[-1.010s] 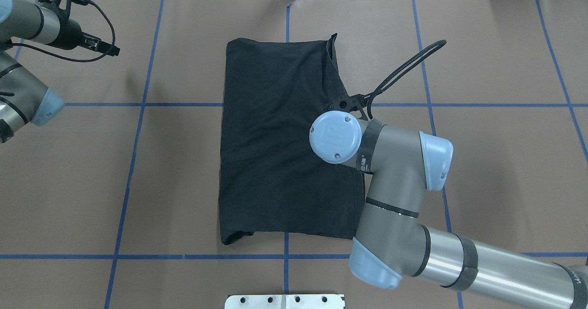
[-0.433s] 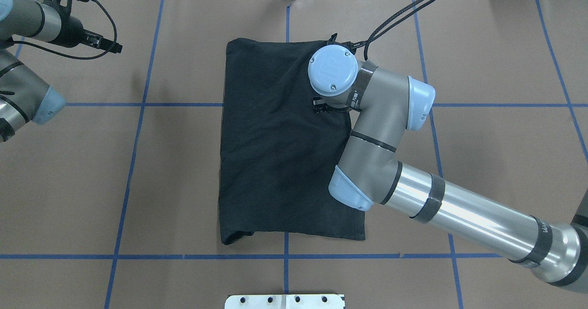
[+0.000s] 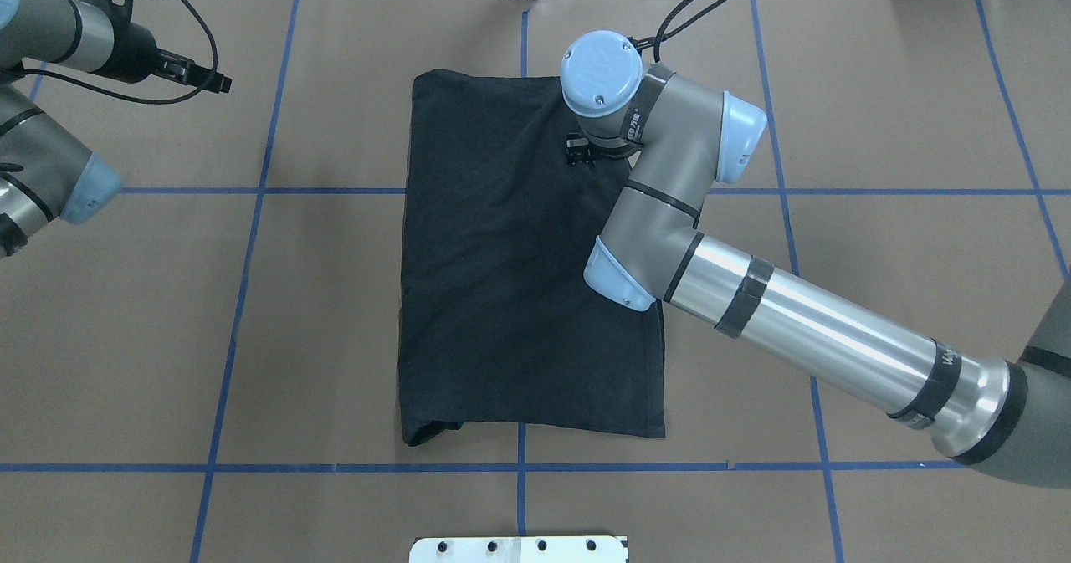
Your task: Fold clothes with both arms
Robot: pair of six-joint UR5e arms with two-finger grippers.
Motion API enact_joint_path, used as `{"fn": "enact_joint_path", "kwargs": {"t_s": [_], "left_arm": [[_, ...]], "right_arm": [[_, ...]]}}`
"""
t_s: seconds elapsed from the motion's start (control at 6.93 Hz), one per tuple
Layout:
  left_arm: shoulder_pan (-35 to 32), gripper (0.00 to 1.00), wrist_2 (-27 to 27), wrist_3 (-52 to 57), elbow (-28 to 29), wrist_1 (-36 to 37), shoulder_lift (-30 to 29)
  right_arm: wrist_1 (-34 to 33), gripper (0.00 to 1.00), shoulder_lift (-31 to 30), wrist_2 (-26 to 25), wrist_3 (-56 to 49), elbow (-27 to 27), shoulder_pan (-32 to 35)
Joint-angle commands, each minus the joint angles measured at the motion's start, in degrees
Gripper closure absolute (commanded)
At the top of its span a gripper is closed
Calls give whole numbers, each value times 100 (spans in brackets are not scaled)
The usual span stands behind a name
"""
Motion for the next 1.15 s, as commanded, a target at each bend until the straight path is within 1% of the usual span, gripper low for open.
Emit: {"fn": "enact_joint_path", "kwargs": {"t_s": [0.0,0.29,0.43,0.58,0.72,0.87,1.01], "left_arm": [[0,0,-23,-1,-155,-65,55],[18,0,-14,7,-357,-65,168],[18,0,-23,-1,-506,-57,248],[18,0,-31,-1,-525,-48,266],[26,0,-40,-1,-533,-48,266],[9,0,-327,-45,-594,-13,275],[18,0,-322,-663,-830,-4,379]], "right_arm": [[95,0,116,40,-186,-466,177],[147,0,90,49,-650,-747,405],[330,0,-24,40,-774,-862,467],[445,0,-121,49,-967,-854,581],[446,0,-78,292,-1038,-811,686],[455,0,-17,530,-987,-715,748],[473,0,-16,785,-899,-557,766]]}}
